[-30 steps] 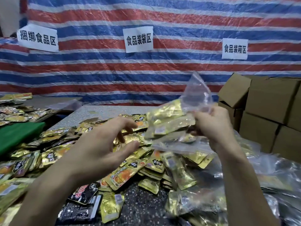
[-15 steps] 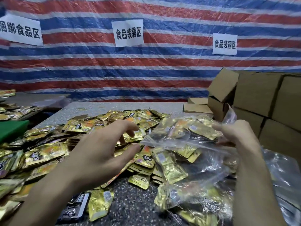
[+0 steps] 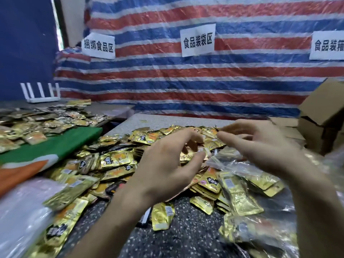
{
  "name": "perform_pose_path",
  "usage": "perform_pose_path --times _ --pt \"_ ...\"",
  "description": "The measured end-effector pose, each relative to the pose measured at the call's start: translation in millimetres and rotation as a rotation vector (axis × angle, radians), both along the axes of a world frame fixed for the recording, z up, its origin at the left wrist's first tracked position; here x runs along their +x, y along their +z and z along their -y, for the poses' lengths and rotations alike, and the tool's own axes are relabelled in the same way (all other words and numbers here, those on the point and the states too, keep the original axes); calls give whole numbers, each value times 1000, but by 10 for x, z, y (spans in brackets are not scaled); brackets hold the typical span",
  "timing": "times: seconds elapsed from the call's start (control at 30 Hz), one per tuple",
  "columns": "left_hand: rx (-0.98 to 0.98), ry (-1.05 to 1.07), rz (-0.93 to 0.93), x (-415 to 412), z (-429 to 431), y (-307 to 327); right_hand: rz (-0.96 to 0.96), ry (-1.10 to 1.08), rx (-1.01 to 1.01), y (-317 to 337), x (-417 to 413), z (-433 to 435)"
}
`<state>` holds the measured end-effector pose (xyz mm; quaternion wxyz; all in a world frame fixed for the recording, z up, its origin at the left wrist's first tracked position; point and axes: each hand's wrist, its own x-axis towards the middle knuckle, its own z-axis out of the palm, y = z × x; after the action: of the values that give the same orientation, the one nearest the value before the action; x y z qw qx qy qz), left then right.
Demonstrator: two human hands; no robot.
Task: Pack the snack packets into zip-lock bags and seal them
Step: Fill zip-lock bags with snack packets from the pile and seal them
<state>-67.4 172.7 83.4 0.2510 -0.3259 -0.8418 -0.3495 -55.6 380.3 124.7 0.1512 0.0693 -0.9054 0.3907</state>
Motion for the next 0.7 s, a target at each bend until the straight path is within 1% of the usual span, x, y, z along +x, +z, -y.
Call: perform_pose_path --times 0.07,0.13,0.17,0.23,0.3,0.4,0.47,0.5,0.57,0.7 --pt "-25 60 36 34 153 -126 75 270 177 8 55 66" --pt "-100 171 87 54 401 -296 193 447 247 -1 109 127" --pt "-133 233 137 59 564 -379 217 481 266 -13 116 152" --pt "-188 392 256 66 943 -525 194 498 296 -34 101 211" --pt "-255 617 345 76 1373 -663 168 496 315 -40 80 272" --pt "-440 965 455 129 2020 -898 168 543 326 -53 68 322" --pt "-559 1095 563 192 2333 -1059 161 560 325 -55 72 339" --pt "-585 1127 605 227 2433 -1133 154 566 329 -55 73 344" --pt "-544 1168 599 292 2544 -1245 155 570 329 -57 72 347" --pt "-354 1206 504 363 2575 -1207 172 567 316 -45 105 331"
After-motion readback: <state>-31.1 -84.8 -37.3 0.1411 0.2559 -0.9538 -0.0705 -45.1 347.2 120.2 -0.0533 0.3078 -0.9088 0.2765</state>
